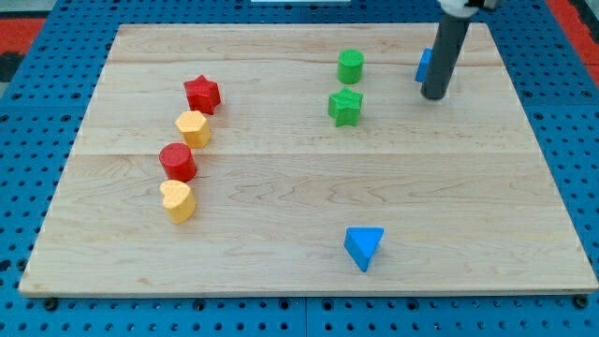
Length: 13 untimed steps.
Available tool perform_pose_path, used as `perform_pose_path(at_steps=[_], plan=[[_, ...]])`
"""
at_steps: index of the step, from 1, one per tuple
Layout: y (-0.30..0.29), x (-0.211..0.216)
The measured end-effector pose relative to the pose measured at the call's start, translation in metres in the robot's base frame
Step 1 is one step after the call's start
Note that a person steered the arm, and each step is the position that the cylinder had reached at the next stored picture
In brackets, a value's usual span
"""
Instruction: Move the green star and the blue triangle to the left of the green circle
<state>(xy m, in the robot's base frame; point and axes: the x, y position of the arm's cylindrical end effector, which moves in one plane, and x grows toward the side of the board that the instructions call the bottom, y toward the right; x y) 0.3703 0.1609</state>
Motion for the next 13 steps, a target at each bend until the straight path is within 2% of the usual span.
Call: perform_pose_path(at_steps=[1,2,3,4,5,6,7,8,9,10,11,12,13], plan=[[-0.059,0.03],[-0.103,-0.002],[-0.129,-0.06],[-0.139,-0.062],[-0.142,-0.01],[-0.165,-0.002],[-0.18,-0.043],[-0.187,-0.063],[-0.193,-0.054],[-0.152,0.046],[-0.075,0.112],[-0.036,0.189],[-0.037,0.235]])
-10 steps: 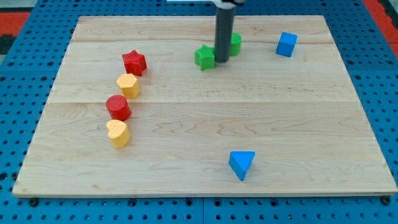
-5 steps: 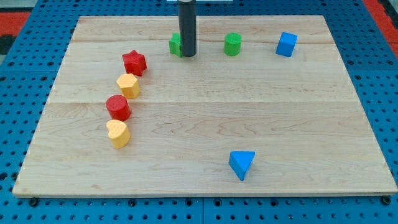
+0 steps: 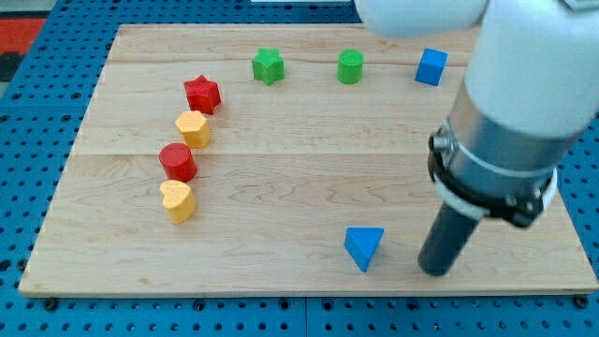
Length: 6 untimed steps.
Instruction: Move the green star and the blue triangle to the left of the green circle
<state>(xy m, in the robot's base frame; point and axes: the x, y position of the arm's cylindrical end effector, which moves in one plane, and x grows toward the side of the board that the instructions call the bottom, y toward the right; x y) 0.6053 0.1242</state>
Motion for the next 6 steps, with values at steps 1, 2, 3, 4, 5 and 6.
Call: perform_pose_path(at_steps=[1,2,3,4,5,6], plan=[[-0.052,-0.02],[-0.097,-0.04],[-0.1,-0.059],[-0.1,-0.074],[-0.107,-0.07],[-0.13,-0.069]])
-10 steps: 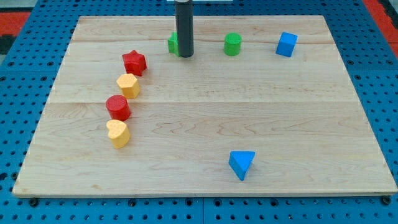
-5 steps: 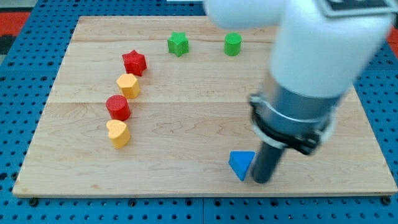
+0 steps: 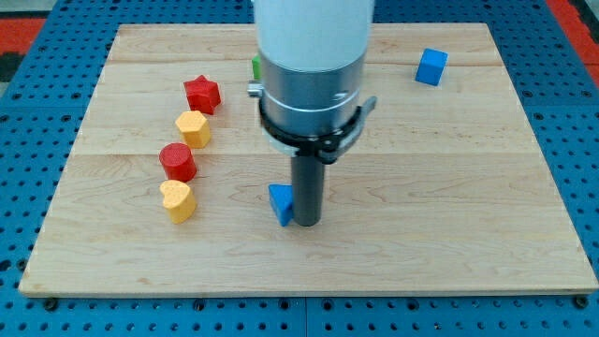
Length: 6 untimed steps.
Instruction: Move the green star and the blue triangle to the left of the green circle
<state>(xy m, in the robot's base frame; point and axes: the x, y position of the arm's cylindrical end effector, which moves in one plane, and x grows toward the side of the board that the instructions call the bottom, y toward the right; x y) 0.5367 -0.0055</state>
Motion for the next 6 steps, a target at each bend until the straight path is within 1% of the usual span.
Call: perform_pose_path(at_steps=[1,2,3,5,6], plan=[[-0.03,-0.003],[-0.067,-0.032],[-0.076,-0.067],[-0.076,-0.116],[-0.077,-0.1]])
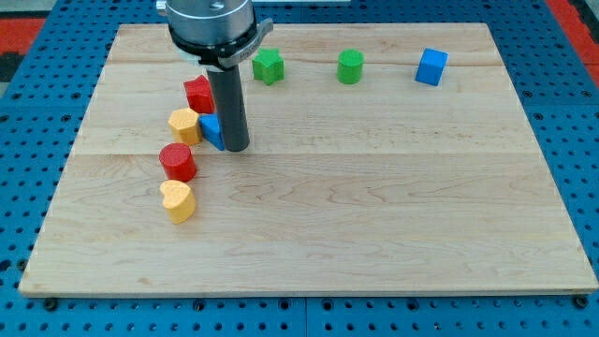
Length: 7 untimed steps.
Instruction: Move the green star and the blue triangle to the left of the green circle
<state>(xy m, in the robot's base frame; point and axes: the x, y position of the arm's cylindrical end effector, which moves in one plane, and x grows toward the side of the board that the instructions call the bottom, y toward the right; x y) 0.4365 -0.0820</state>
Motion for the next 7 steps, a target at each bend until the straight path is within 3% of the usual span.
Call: perform_pose_path(at_steps=[4,7], plan=[[-0.027,0.012],[-0.019,-0.057]])
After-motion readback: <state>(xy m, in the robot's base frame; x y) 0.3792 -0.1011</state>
